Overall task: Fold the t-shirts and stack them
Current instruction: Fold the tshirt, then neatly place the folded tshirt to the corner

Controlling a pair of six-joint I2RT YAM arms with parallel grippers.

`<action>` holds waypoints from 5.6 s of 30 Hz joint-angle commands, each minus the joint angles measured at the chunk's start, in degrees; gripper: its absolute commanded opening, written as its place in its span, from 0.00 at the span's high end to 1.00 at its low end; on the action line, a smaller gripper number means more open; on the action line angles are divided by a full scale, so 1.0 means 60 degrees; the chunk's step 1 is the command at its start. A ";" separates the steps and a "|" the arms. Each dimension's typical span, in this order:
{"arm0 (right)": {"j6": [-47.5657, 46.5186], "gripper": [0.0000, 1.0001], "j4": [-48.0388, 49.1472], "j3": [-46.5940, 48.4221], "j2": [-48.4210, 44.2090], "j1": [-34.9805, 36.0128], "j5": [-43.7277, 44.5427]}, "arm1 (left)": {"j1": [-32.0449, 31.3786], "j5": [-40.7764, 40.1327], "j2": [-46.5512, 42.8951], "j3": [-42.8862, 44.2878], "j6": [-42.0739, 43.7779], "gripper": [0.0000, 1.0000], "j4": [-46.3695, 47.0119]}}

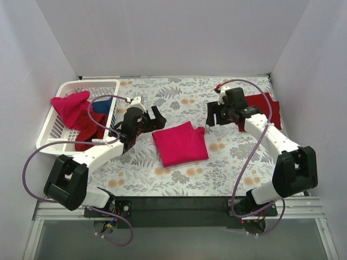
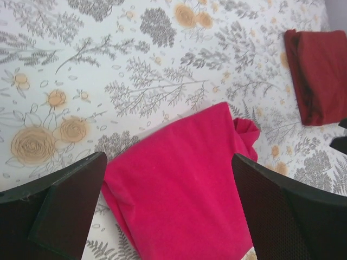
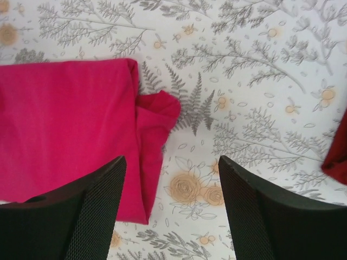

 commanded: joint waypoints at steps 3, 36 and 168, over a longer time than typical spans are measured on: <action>0.0195 0.36 0.1754 -0.2026 -0.0862 -0.0820 -0.2906 | 0.0010 -0.0056 -0.0002 -0.0766 -0.0064 0.08 -0.0574; 0.1761 0.19 0.6516 -0.4666 0.2316 -0.0532 -0.6835 | -0.0898 0.2098 0.2576 -0.1325 -0.1104 0.16 0.1931; -0.0289 0.02 0.3586 -0.4782 -0.4217 -0.1144 -0.1502 | -0.0312 -0.1067 -0.3122 -0.1692 0.0610 0.12 -0.0940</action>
